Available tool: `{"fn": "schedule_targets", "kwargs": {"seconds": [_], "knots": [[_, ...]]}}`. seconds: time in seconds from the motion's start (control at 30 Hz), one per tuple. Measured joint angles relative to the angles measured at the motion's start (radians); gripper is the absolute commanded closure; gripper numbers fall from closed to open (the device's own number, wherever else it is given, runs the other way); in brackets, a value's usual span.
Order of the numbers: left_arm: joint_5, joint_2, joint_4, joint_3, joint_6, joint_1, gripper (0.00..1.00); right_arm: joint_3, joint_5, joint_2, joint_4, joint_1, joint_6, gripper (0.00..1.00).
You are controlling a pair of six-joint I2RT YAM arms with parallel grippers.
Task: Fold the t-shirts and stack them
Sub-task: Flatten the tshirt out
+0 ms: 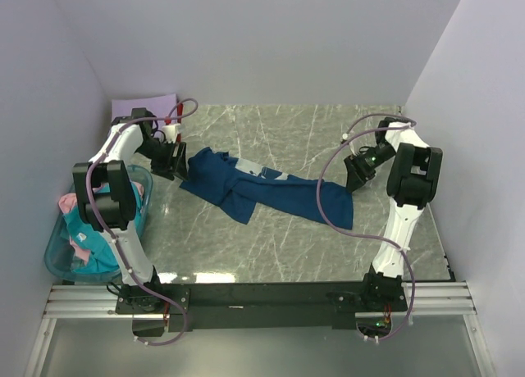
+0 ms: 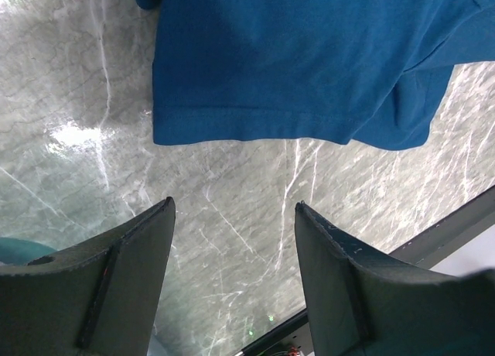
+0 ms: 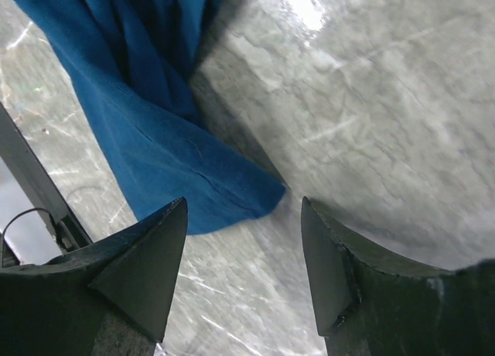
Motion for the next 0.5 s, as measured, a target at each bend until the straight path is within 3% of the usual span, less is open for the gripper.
{"fn": "schedule_targets", "kwargs": {"seconds": [0.07, 0.2, 0.5], "knots": [[0.0, 0.007, 0.0, 0.0, -0.002, 0.0, 0.32, 0.0, -0.01, 0.004, -0.005, 0.004, -0.006, 0.38], [-0.003, 0.013, 0.0, 0.0, -0.003, 0.0, 0.32, 0.0, -0.023, 0.019, -0.007, 0.01, -0.021, 0.6], [-0.005, 0.02, 0.003, 0.0, -0.019, 0.002, 0.33, -0.072, -0.016, 0.001, -0.006, 0.01, -0.051, 0.75]]}}
